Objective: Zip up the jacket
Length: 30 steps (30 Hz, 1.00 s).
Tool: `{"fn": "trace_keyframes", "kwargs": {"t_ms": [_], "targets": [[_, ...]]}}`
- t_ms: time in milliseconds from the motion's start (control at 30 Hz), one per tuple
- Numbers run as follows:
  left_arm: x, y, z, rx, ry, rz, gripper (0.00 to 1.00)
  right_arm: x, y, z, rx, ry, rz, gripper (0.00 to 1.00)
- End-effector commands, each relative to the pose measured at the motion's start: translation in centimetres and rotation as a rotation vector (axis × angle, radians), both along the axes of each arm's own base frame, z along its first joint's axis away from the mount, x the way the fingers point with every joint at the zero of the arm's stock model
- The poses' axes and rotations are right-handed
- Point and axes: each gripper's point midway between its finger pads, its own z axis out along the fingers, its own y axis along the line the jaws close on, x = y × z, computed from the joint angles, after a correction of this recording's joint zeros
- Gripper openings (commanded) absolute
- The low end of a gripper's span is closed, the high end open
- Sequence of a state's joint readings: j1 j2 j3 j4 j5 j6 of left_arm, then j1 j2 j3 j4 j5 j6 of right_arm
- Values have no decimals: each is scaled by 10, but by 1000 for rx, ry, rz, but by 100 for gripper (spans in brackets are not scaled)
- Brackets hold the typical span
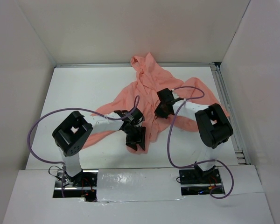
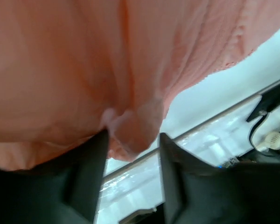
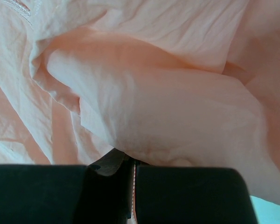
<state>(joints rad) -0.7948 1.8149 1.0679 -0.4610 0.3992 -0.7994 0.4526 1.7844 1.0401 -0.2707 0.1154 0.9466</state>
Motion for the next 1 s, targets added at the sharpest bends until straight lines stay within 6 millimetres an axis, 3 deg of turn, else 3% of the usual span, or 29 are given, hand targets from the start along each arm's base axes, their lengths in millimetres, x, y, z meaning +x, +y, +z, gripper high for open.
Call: {"fn": "trace_keyframes", "kwargs": {"t_ms": [0,33,133,267,367,500,700,967], "targets": [[5,-2,13,49,-50,18,63,3,0,14,-25,-38,-19,0],[6,-4,15,45,-51,17,72,2,0,13,-29,-34,-18,0],[5,-10,16,59,-60,16,78,0,0,11,-34,-31,-21,0],[-2,-10,0,186,-47,33,74,-4,2,8,-33,-21,-22,0],[-3,3,-17,372,-64,100,71,-8,0,7,-35,-22,-32,0],[-11,2,-29,437,-62,99,68,-11,-7,8,-55,-22,-58,0],[-18,11,-41,507,-40,117,45,-14,-14,9,-70,-26,-84,0],[-28,1,-47,492,-15,141,58,-23,-22,0,-88,-4,-118,0]]}}
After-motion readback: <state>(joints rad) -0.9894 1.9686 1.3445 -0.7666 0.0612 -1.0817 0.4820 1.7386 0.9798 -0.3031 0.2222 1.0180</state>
